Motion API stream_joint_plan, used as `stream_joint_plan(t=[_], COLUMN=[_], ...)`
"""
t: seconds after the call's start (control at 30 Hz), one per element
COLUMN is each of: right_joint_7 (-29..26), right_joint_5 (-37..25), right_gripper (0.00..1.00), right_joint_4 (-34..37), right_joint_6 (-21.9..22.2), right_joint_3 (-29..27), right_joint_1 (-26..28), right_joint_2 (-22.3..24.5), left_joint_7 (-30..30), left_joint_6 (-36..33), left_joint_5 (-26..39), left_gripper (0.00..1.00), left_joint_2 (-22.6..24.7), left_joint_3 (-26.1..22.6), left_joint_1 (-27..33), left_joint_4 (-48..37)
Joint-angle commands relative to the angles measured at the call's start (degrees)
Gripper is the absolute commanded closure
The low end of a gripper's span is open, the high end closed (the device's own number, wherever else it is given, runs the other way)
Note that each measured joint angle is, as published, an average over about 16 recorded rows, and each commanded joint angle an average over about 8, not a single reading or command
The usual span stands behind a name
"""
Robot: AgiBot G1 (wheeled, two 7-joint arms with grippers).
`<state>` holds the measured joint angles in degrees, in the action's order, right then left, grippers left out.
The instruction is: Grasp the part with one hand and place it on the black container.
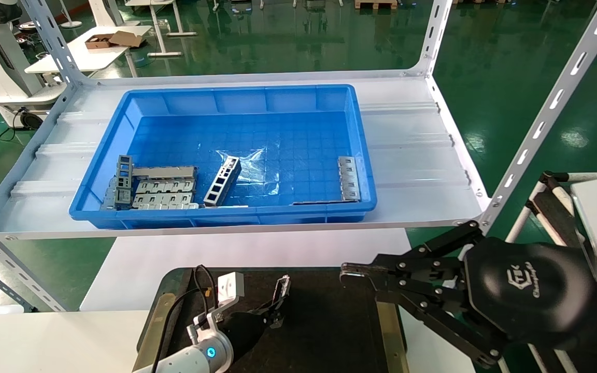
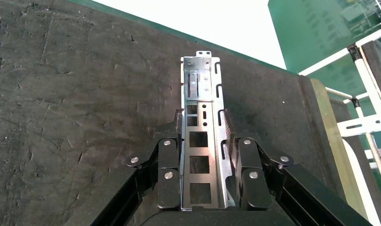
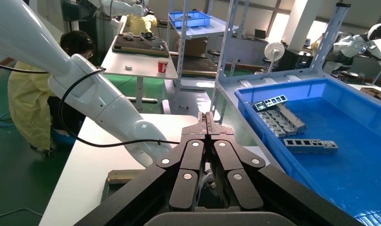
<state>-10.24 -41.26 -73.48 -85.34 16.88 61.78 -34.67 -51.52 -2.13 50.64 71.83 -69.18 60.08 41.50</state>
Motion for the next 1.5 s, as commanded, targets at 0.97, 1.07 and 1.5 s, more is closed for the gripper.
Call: stream_joint_plan(t=[0.97,1.07,1.5], right_joint_7=[0.05,0.05,0.07], right_joint_5=[0.07,0.07,0.10], right_gripper=[0.00,0.00,0.00], right_joint_4=[0.00,0.00,0.00], right_joint_6=[0.04,0.05,0.06], right_joint_3=[0.10,0.11,0.15], right_joint_1=[0.02,0.02,0.03], right_joint_2=[0.04,0.04,0.06], left_joint_7=[5.30,7.19,18.75], left_joint_6=[-7.38,-12.12,-34.98], left_joint_5=[2.66,2.52,-4.05], left_gripper=[0.00,0.00,0.00], left_joint_2=[-9.65,-13.79,-28.68], left_joint_3=[4.73,6.19,14.64], left_joint_1=[-0.14,0.16,0.32], left_joint_4=[12.19,16.52,28.60])
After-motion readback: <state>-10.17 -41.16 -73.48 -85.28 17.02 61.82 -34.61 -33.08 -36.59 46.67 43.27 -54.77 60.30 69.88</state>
